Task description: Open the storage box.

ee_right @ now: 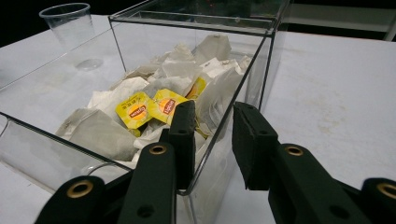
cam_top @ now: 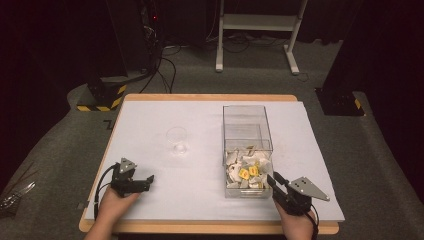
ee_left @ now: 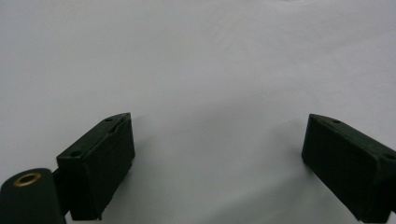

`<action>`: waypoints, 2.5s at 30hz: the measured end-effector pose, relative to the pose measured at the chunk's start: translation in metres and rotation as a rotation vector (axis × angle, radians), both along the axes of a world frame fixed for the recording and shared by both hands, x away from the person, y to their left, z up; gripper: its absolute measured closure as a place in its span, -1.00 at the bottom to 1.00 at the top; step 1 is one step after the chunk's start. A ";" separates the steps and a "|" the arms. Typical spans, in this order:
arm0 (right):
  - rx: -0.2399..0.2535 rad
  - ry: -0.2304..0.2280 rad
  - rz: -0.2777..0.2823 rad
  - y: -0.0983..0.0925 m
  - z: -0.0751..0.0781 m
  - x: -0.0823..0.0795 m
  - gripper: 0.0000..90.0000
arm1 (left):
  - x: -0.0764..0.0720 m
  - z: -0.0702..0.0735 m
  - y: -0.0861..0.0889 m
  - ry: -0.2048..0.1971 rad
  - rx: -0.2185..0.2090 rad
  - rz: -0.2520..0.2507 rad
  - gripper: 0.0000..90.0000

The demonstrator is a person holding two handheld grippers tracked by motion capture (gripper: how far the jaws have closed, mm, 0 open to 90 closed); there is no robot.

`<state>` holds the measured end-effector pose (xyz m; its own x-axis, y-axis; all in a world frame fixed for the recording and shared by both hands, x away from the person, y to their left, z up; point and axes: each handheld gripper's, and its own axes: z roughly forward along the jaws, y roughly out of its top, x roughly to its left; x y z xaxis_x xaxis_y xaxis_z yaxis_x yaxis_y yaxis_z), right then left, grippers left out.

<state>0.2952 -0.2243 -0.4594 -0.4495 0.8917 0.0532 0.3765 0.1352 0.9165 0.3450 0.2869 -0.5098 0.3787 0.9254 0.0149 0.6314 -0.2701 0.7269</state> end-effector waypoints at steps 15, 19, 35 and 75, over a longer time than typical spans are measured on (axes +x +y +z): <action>0.021 -0.024 -0.003 0.001 0.014 0.004 0.38 | 0.000 0.000 0.000 0.000 0.001 0.000 -0.78; 0.020 -0.043 -0.011 0.000 0.022 0.009 0.35 | 0.000 0.000 0.000 0.000 0.001 0.000 -0.78; -0.001 -0.021 -0.114 -0.026 0.017 0.035 0.31 | 0.000 0.000 0.000 0.000 -0.002 0.004 -0.78; -0.059 0.096 -0.121 -0.048 -0.030 0.053 0.21 | -0.001 0.041 -0.050 -0.058 -0.048 -0.168 -0.70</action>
<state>0.3481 -0.2721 -0.4894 -0.3341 0.9418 0.0367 0.4792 0.1362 0.8671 0.3440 0.2369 -0.4691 0.5274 0.8496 -0.0014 0.5368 -0.3320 0.7756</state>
